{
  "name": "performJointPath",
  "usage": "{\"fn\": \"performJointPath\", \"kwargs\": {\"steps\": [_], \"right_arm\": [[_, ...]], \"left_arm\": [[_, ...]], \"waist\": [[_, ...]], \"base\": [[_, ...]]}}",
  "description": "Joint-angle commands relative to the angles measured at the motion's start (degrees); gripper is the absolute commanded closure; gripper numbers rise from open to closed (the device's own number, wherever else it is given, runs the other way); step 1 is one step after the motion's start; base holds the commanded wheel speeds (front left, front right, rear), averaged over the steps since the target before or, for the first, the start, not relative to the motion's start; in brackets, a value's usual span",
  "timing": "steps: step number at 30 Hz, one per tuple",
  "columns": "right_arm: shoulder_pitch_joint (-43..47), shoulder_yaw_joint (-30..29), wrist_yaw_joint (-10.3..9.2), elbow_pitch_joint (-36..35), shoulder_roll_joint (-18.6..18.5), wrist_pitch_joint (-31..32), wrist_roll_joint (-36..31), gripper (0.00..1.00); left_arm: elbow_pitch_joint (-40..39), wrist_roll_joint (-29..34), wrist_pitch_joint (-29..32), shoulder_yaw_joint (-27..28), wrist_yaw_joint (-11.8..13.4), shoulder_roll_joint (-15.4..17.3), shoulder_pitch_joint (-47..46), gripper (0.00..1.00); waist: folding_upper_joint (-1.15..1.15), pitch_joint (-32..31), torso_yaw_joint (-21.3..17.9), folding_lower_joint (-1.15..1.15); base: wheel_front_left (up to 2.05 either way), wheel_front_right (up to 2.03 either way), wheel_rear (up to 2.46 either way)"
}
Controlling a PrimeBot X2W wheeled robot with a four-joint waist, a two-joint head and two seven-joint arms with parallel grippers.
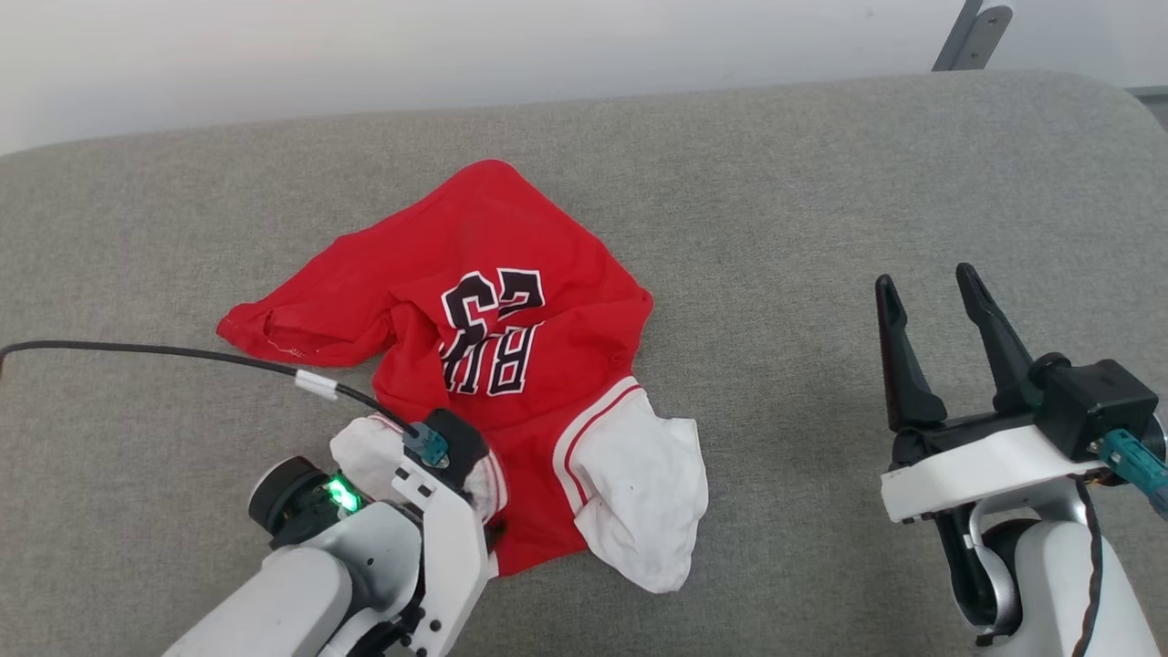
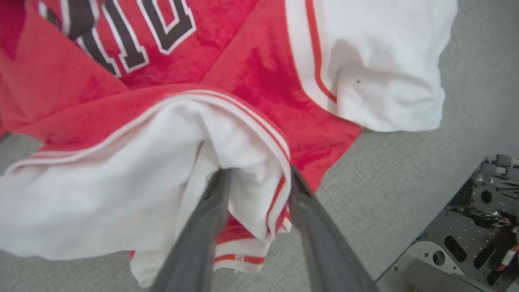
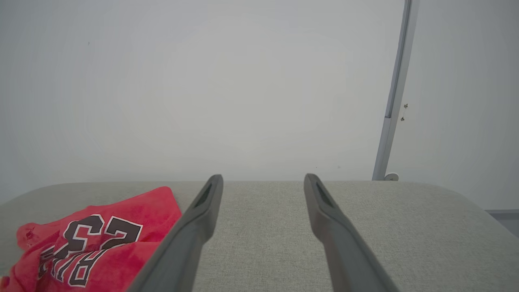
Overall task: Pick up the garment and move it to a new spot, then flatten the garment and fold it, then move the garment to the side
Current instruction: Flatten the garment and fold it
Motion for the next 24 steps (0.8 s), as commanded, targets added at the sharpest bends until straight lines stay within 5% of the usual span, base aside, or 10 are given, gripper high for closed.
{"fn": "performJointPath", "kwargs": {"steps": [1, 6, 16, 24], "right_arm": [[-0.48, 0.12, 0.00, 0.00, 0.00, -0.54, 0.44, 0.00], [0.47, -0.23, 0.00, 0.07, -0.01, -0.68, 0.62, 0.00], [1.39, -0.64, 0.00, -0.98, 0.00, -1.11, 0.88, 0.00], [1.21, 0.03, 0.00, -1.55, 0.00, -1.13, 1.29, 0.00]], "left_arm": [[-0.04, -1.01, -0.09, 0.31, -0.20, 0.07, -0.64, 0.00], [-2.82, -3.29, 1.38, 2.00, 0.08, 2.78, 0.93, 0.00], [-12.07, -6.12, 6.80, 6.53, 5.99, 10.08, 4.42, 0.00], [-10.78, -7.95, 5.83, 8.98, 7.96, 10.53, 4.83, 0.00]], "waist": [[0.00, -0.17, -0.05, 0.00], [0.00, -1.02, 0.00, 0.00], [0.00, -1.48, -0.05, 0.00], [0.00, -0.73, -0.91, 0.00]], "base": [[0.00, 0.00, 0.00], [0.00, 0.00, 0.00], [0.00, 0.00, 0.00], [0.00, 0.00, 0.00]]}}
